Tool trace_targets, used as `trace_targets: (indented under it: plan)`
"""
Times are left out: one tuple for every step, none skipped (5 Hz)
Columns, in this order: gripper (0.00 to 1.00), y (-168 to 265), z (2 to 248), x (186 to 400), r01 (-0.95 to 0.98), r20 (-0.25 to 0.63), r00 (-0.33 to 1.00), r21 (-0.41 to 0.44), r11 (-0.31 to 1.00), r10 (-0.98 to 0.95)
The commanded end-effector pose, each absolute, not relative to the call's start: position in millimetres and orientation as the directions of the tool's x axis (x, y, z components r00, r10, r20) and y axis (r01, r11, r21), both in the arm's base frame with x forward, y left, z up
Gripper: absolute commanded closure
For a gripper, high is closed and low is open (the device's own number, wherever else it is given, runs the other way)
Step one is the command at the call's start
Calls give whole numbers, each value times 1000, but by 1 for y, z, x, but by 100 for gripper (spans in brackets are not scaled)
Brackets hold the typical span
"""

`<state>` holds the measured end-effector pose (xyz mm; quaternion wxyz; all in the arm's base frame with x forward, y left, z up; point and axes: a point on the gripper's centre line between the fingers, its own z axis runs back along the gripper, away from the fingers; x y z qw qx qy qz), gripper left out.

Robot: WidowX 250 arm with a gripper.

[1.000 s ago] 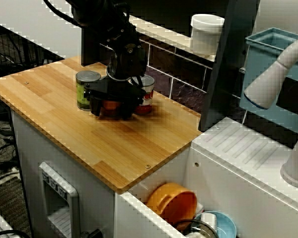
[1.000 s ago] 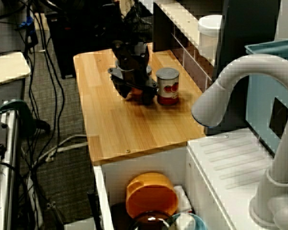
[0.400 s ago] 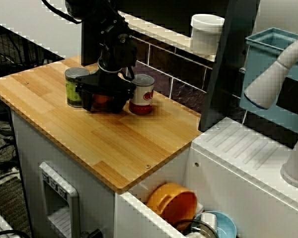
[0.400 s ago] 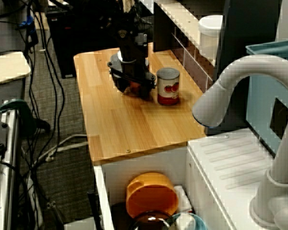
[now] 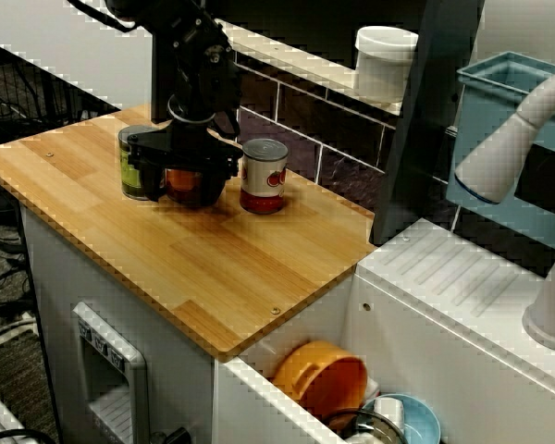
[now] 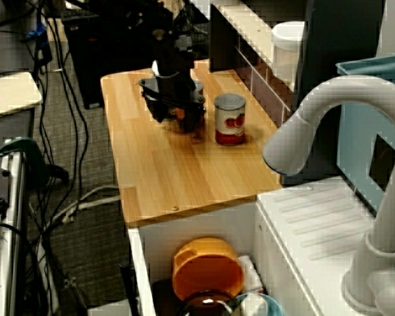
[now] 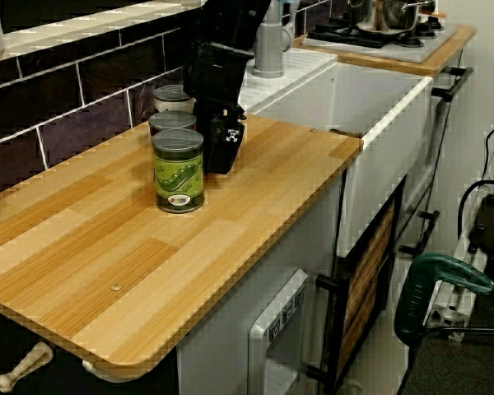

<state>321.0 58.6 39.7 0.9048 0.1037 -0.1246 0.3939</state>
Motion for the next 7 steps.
trace_targets:
  plan:
    - [0,72,66,323,-748,322,633,22,663,704]
    - [0,78,71,320,-704,283,685,19,710,671]
    - [0,87,77,313,-568,191,811,27,822,554]
    - [0,99,86,304,-476,132,873,20,879,470]
    - [0,111,96,300,-415,106,906,22,910,410]
    - [0,130,108,298,-359,73,931,-6,933,359]
    - [0,153,121,301,-327,68,943,-1,945,326]
